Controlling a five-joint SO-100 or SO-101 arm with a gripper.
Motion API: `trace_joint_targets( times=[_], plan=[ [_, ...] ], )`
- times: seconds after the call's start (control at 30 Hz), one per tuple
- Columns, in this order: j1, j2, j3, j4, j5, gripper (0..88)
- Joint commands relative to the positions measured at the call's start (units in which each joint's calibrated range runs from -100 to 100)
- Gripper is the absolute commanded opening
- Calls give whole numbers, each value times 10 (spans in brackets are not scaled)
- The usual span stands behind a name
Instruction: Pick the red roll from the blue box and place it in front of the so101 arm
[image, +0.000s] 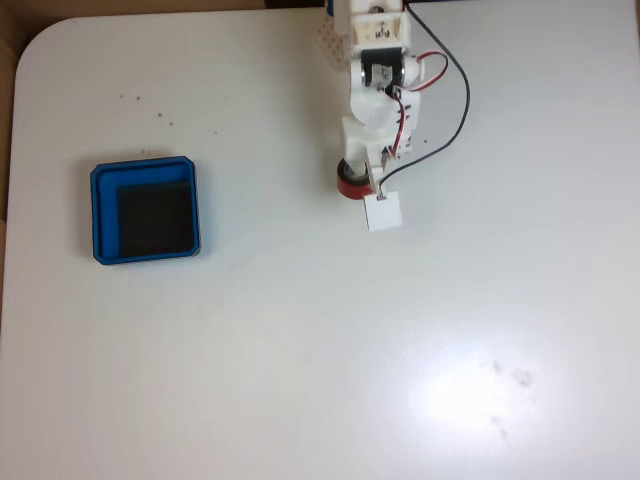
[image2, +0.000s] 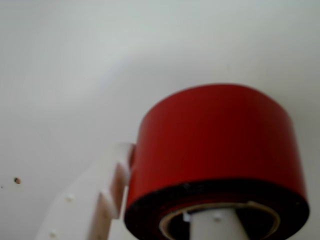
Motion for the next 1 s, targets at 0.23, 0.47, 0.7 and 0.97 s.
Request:
trace_joint_targets(
  times=[0.23, 0.47, 0.7, 0.97],
  plan=[
    [3, 99, 0, -47, 7, 10],
    [6, 100, 5, -46, 6, 10],
    [6, 98, 5, -47, 5, 10],
    [6, 96, 3, -47, 4, 21]
  ],
)
